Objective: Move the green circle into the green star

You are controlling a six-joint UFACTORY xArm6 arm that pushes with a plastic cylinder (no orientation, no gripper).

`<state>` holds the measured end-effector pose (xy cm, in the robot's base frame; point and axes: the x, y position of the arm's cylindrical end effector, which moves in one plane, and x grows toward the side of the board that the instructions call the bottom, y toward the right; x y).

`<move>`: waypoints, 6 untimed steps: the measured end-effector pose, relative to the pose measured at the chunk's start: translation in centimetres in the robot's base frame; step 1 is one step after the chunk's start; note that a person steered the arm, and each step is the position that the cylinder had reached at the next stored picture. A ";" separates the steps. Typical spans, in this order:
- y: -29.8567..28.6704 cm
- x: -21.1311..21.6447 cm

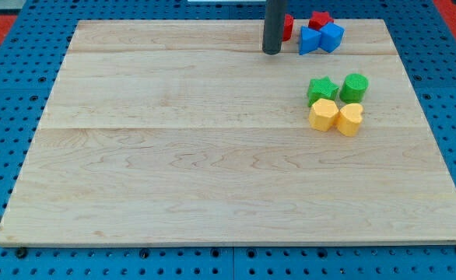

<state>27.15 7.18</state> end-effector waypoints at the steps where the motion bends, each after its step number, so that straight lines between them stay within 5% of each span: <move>1: 0.0 0.2; 3: 3.1 2.6; 5: 16.1 4.6; 6: 18.0 8.1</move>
